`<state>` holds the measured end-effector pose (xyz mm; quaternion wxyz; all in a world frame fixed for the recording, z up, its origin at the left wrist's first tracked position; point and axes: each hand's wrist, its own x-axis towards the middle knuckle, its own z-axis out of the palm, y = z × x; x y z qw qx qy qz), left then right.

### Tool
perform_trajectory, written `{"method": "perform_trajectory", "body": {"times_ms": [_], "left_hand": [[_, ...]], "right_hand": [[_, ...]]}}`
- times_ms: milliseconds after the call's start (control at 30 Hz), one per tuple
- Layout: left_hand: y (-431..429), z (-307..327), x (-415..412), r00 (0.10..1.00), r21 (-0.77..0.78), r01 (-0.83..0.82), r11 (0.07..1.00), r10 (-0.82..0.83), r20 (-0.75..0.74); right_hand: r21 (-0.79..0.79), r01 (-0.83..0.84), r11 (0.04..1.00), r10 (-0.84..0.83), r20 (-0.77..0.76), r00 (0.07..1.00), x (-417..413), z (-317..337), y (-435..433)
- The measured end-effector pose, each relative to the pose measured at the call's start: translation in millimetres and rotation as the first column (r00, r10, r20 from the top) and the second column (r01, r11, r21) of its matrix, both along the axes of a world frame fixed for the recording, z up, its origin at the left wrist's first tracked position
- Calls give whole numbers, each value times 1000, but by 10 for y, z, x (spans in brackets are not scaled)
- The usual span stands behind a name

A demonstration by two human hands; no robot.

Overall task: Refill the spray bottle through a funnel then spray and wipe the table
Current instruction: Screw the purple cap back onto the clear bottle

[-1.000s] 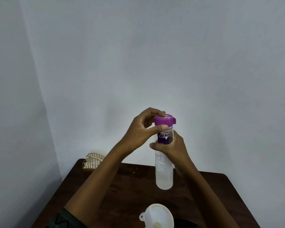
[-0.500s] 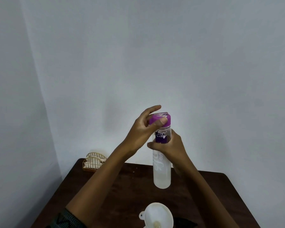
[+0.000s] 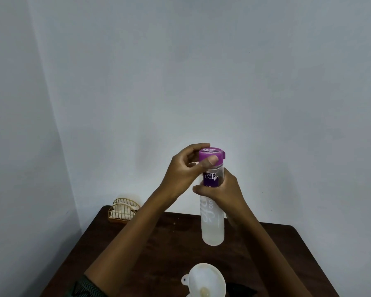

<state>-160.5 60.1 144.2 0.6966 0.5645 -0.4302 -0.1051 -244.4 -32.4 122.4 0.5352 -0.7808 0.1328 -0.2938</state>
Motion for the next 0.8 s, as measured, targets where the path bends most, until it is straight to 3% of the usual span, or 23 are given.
{"method": "perform_trajectory", "body": {"times_ms": [133,267,433,800], "left_hand": [[-39,-22,-29,998,20,-4,1000,5,-62],[-26,-20,19,999,5,-45,999,45,-29],[31,-26,8,997,-78,0,997,-6,-73],[-11,-13,-1,995,10,10,1000,-9,-103]], "right_hand": [[-17,-25,1000,25,15,1000,24,-18,49],[12,-14,1000,14,-5,1000,-8,-8,46],[41,6,999,-5,-24,1000,-18,9,5],[28,-48,998,49,-8,999,16,-46,7]]}}
